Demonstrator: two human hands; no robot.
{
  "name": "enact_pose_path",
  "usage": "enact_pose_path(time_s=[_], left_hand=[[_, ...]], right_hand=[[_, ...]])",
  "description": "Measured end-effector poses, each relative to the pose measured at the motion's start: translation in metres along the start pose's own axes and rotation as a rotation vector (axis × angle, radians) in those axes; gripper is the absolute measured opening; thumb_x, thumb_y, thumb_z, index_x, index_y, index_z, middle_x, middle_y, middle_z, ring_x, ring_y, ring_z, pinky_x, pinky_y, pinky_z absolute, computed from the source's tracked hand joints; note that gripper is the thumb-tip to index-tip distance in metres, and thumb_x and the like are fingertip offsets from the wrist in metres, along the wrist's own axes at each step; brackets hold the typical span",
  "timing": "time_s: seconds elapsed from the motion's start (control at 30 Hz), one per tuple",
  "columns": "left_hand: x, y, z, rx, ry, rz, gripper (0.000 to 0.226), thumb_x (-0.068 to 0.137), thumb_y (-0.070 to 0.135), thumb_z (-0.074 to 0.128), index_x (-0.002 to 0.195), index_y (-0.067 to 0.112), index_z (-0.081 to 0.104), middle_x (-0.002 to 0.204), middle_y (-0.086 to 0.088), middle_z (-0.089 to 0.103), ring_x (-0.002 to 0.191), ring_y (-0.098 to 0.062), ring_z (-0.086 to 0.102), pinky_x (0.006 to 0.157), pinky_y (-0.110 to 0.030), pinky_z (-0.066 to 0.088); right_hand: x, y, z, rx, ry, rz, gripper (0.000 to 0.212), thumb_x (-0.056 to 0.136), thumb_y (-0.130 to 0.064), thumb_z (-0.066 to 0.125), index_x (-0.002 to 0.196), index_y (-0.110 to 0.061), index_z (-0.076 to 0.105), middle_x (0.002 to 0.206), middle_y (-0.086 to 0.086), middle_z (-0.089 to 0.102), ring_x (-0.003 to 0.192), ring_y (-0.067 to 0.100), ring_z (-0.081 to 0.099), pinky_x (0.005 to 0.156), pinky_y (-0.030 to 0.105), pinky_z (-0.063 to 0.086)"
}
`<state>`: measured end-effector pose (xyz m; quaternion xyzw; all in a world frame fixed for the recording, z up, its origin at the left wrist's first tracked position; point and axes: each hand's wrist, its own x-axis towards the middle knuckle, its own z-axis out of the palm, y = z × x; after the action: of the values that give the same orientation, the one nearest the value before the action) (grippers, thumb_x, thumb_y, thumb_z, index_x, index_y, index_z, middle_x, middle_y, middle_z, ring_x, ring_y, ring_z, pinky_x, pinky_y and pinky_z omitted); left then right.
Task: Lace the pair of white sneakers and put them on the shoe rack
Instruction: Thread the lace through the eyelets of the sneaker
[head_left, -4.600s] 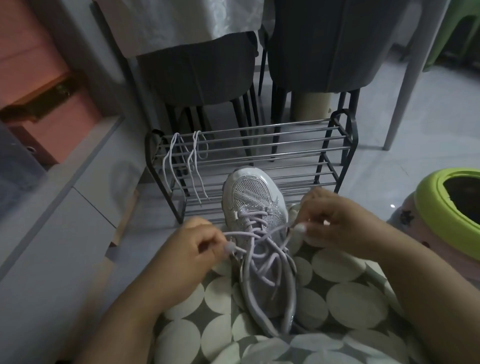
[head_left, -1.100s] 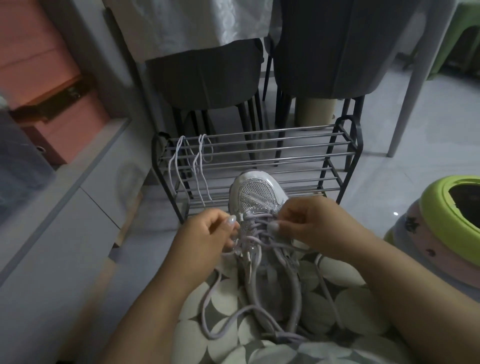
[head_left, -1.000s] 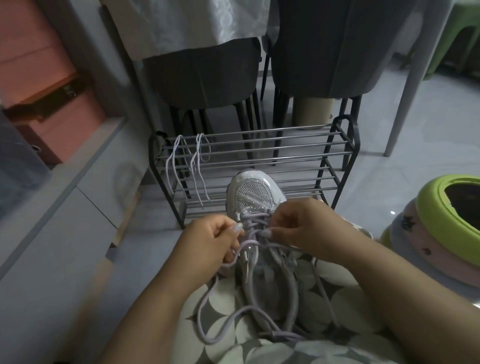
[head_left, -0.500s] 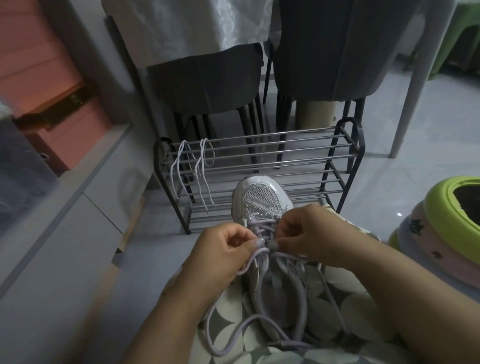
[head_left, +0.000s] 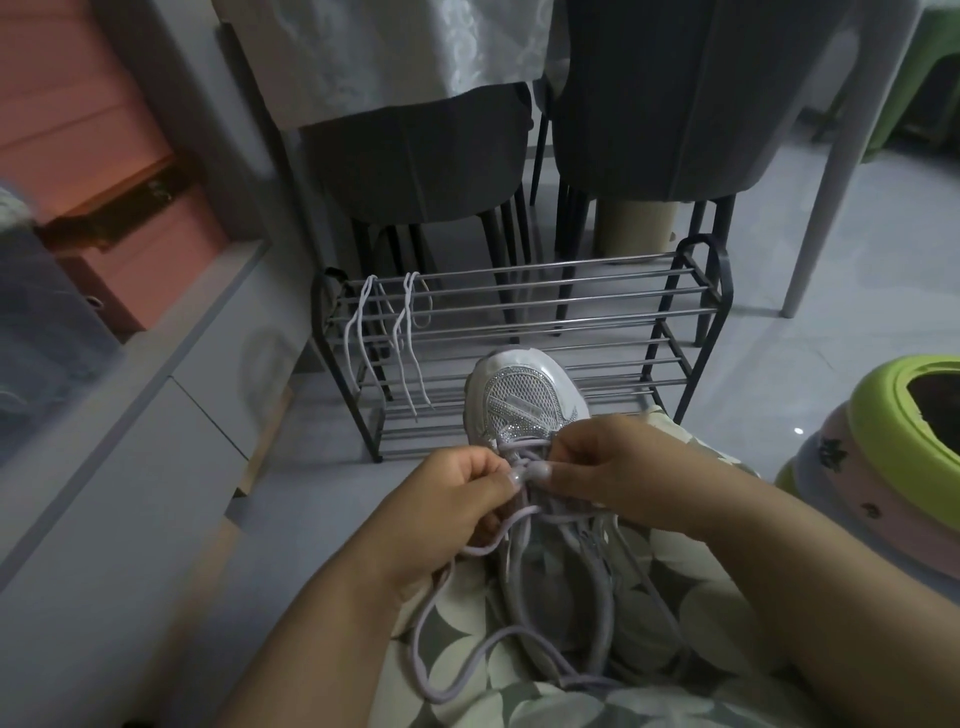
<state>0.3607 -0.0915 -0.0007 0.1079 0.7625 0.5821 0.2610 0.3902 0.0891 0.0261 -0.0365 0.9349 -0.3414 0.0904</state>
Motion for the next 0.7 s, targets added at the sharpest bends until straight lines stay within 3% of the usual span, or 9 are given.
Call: enact_pose_path(time_s=[0.13,0.3,0.5,0.6,0.7], left_hand=[[0.0,-0.001,0.001,0.006,-0.009,-0.018,0.028,0.095,0.021,0.055,0.068,0.014,0.057,0.051,0.005,0.049,0.045,-0.006,0.041,0.045,-0.016,0.033],[0.002,-0.006,-0.001,0.125,-0.044,0.004,0.035,0.074,0.056,0.06,0.058,0.024,0.058,0.055,0.005,0.049,0.052,-0.01,0.04,0.054,-0.027,0.032],[0.003,-0.009,0.0,-0.195,-0.079,0.002,0.018,0.066,0.015,0.059,0.05,0.019,0.053,0.048,0.002,0.045,0.042,-0.007,0.037,0.041,-0.017,0.027],[0.004,-0.01,-0.001,-0.277,-0.079,0.008,0.017,0.063,0.011,0.056,0.048,0.018,0.053,0.049,-0.002,0.047,0.041,-0.007,0.041,0.04,-0.015,0.031],[0.003,-0.012,0.0,-0.421,-0.073,0.038,0.016,0.064,0.009,0.053,0.048,0.011,0.053,0.049,-0.006,0.047,0.041,-0.009,0.044,0.04,-0.015,0.035]], right_hand=[[0.0,0.003,0.005,-0.019,-0.074,-0.045,0.03,0.083,-0.039,0.067,0.065,-0.023,0.051,0.058,-0.009,0.047,0.049,0.001,0.04,0.048,0.013,0.034],[0.002,0.011,0.003,0.137,-0.035,-0.038,0.03,0.087,-0.031,0.065,0.063,-0.021,0.049,0.057,-0.01,0.044,0.049,0.002,0.036,0.047,0.014,0.032],[0.001,0.023,0.015,0.297,0.073,-0.065,0.025,0.088,-0.028,0.064,0.069,-0.019,0.049,0.062,-0.008,0.045,0.054,0.006,0.037,0.052,0.02,0.033],[0.003,0.028,0.017,0.394,0.064,-0.071,0.023,0.087,-0.022,0.066,0.07,-0.021,0.05,0.064,-0.004,0.048,0.058,0.009,0.041,0.056,0.026,0.036],[0.004,0.033,0.016,0.626,0.012,-0.076,0.017,0.083,-0.014,0.068,0.077,-0.021,0.054,0.075,0.012,0.053,0.07,0.024,0.05,0.067,0.043,0.041]])
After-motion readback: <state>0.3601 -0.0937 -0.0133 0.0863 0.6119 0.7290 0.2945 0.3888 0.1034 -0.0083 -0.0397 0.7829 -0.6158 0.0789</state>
